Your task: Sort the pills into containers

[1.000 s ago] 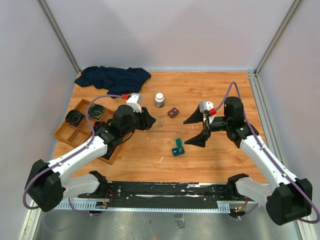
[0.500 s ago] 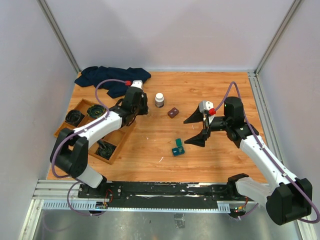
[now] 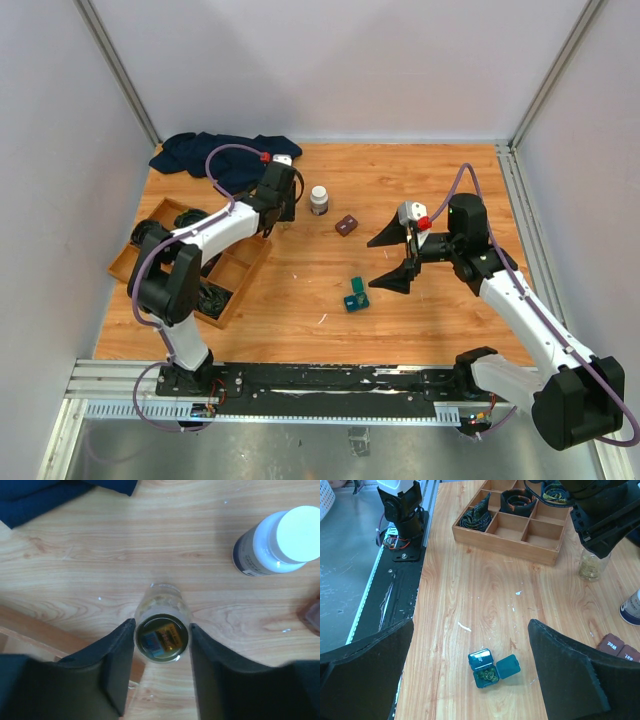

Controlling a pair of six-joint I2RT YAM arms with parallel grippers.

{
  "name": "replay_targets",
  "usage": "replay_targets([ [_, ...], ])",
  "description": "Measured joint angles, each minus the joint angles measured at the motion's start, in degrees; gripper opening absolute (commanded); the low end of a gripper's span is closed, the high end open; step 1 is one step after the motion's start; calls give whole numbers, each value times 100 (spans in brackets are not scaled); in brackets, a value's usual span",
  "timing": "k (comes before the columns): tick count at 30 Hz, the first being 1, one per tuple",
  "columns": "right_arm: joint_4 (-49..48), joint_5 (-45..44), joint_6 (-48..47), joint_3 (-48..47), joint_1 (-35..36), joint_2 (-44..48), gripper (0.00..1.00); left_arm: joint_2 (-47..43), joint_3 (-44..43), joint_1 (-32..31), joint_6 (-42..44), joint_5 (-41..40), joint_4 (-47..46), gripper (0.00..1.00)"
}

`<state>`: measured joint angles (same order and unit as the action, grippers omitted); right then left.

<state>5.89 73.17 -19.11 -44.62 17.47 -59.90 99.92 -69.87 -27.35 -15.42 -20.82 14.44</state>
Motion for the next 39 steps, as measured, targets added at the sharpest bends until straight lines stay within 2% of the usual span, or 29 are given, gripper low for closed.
replay_targets([
  [2,0,0,0,0,0,0,98,44,-74,17,50,-37,66,74],
  [4,0,0,0,0,0,0,99,50,-140,22,74,-79,140,82],
  [8,0,-17,0,0,0,0,99,11,-236,24,57,-109,214,89],
  [13,0,-17,0,0,-101,0,99,-494,-85,24,-72,291,155,91],
  [17,2,-22,0,0,-306,4,99,-1668,737,26,-221,1331,-476,91],
  [21,2,-20,0,0,-494,37,99,-2962,1882,28,-525,2833,-1622,94],
  [25,103,-13,-55,-13,-660,118,98,-3545,2662,22,-922,4129,-2702,94],
  [27,308,-13,-243,-72,-702,116,98,-3648,2903,-59,-955,4450,-2975,95],
  [29,538,-17,-472,-138,-717,96,98,-3753,3156,-352,-800,4546,-3161,97],
  [35,863,-153,-767,-243,-737,-153,98,-4019,4138,-2144,350,4181,-4017,99],
  [39,822,-319,-586,-243,-752,-293,98,-3947,5233,-2441,1084,3945,-5149,99],
])
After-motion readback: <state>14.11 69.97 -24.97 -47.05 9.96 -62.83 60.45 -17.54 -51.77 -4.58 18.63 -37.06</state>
